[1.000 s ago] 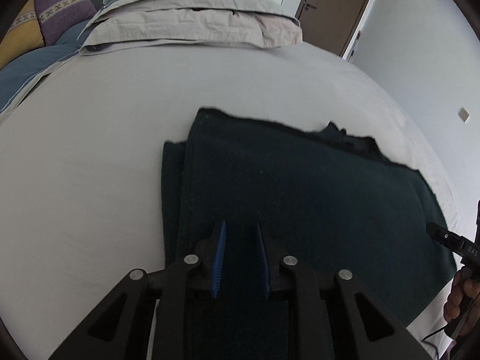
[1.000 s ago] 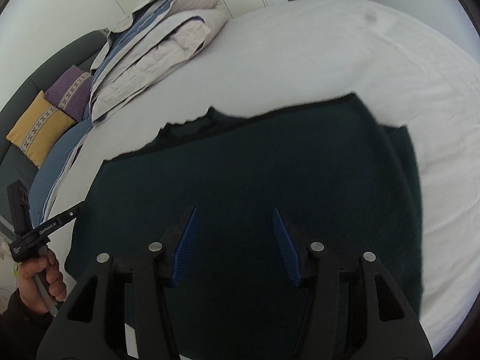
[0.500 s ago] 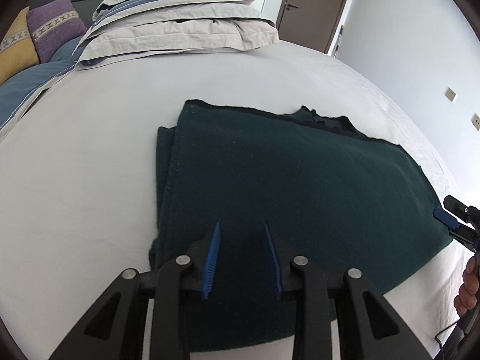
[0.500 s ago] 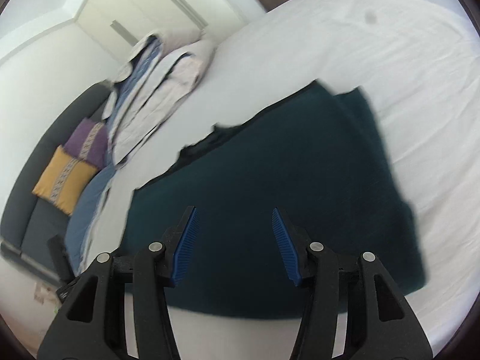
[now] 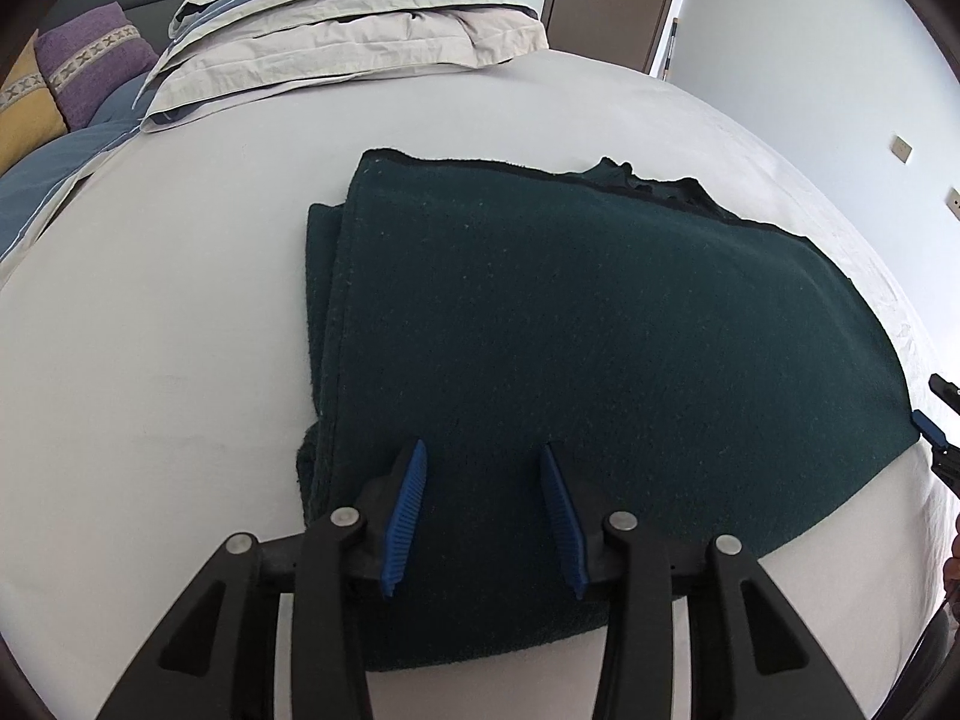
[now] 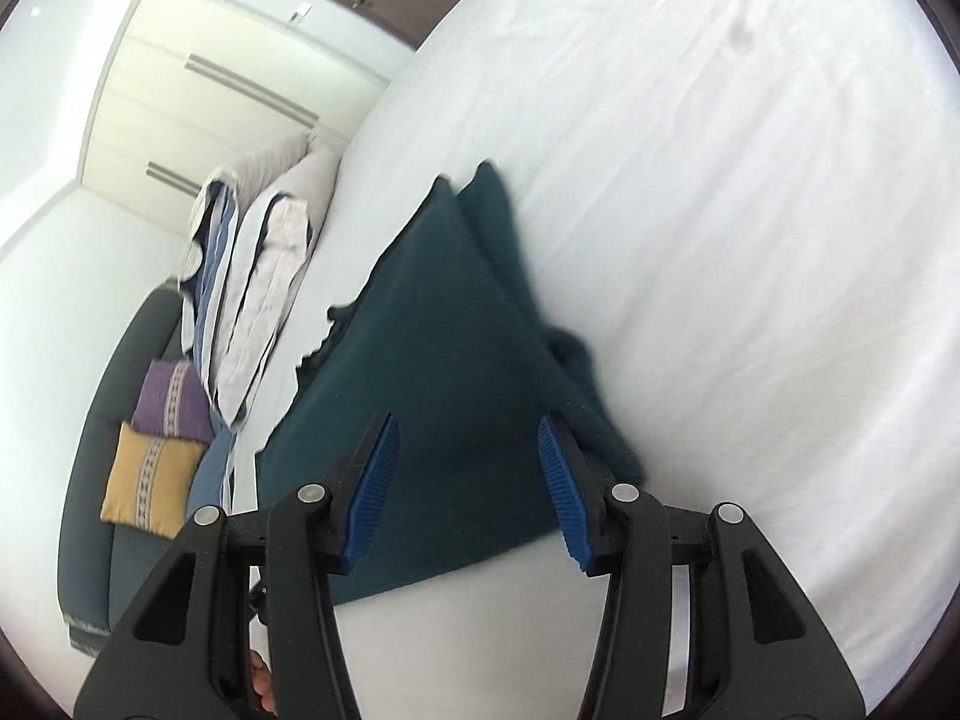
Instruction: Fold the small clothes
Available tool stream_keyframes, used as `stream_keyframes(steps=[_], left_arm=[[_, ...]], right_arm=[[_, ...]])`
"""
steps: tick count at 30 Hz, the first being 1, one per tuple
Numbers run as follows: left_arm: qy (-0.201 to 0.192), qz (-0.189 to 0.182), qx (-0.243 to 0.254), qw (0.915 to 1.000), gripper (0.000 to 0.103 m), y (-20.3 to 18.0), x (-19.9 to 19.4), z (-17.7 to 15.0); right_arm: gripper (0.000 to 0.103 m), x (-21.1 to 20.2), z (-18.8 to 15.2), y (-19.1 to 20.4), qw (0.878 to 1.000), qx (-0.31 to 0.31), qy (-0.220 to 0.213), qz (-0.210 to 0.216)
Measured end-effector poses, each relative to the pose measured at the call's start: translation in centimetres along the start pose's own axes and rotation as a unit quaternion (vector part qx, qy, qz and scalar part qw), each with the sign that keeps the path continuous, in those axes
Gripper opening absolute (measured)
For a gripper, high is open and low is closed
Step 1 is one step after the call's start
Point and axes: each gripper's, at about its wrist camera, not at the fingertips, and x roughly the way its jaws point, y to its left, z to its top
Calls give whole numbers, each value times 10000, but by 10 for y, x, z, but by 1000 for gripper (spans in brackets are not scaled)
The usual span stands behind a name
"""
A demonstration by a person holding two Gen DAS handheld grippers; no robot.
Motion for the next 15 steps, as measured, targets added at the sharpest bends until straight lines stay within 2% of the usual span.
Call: stream_keyframes(steps=[4, 6, 11, 15], left_arm=[[-10, -26, 33, 10000, 44, 0, -1, -1], [-31, -87, -6, 10000, 44, 3, -2, -2], [-195, -349, -213, 9990, 44, 12, -5, -9], [-222, -459, -281, 9983, 44, 15, -5, -12]], right_arm=[[50, -34, 3, 9, 9980, -415, -326, -361], [50, -39, 6, 17, 9955, -687, -357, -538], [50, -27, 13, 31, 9842, -1331, -245, -1144], [50, -19, 10, 34, 9786, -1563, -145, -1327]])
